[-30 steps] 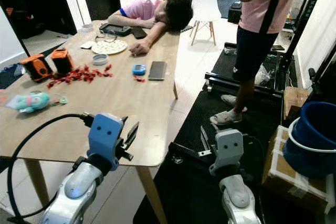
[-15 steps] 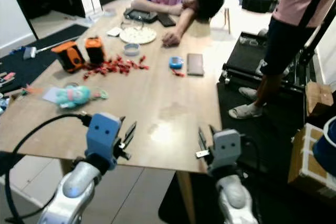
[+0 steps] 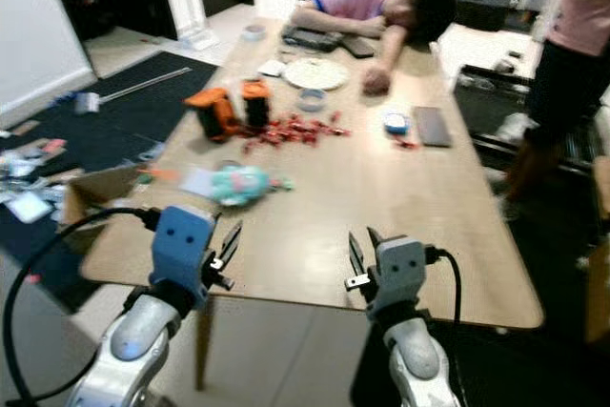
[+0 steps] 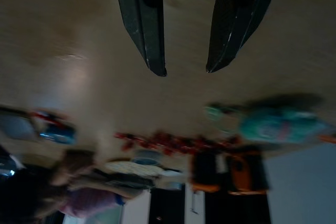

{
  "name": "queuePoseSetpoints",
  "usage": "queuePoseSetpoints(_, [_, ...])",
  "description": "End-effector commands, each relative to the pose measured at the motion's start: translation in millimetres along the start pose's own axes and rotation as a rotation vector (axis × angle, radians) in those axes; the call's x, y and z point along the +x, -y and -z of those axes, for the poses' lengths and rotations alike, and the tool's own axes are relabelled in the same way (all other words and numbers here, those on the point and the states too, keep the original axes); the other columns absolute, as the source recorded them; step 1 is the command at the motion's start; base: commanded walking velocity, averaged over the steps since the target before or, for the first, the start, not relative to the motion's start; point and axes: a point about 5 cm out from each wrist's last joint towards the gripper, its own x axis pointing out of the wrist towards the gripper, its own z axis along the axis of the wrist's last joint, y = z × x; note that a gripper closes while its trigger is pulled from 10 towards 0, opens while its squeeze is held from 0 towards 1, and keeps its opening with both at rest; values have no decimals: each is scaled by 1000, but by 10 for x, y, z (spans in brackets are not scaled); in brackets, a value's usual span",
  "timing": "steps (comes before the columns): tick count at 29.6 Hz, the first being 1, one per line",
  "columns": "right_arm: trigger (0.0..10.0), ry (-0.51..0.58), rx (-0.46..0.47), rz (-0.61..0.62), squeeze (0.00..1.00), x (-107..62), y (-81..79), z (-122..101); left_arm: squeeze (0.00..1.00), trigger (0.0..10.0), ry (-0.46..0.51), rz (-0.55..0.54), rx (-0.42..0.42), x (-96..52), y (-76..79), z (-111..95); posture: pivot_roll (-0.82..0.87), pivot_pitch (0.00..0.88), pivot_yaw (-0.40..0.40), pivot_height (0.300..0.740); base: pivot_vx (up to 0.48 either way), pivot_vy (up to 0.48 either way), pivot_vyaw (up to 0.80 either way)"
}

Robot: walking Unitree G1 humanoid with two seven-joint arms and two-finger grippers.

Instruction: Hang keys on a hook

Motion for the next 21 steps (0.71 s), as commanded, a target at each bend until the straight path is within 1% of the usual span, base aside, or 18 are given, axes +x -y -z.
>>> queuePoseSetpoints(1, [10000, -24, -9, 11, 0, -47, 34, 44, 0, 10000, -3, 18, -8, -13, 42, 10, 124, 114, -12, 740, 0, 330, 0])
queuePoseSetpoints(21, [10000, -26, -10, 7, 0, -41, 19, 48, 0, 10000, 2, 33, 4, -10, 53, 2, 126, 120, -9, 740, 0, 0, 0])
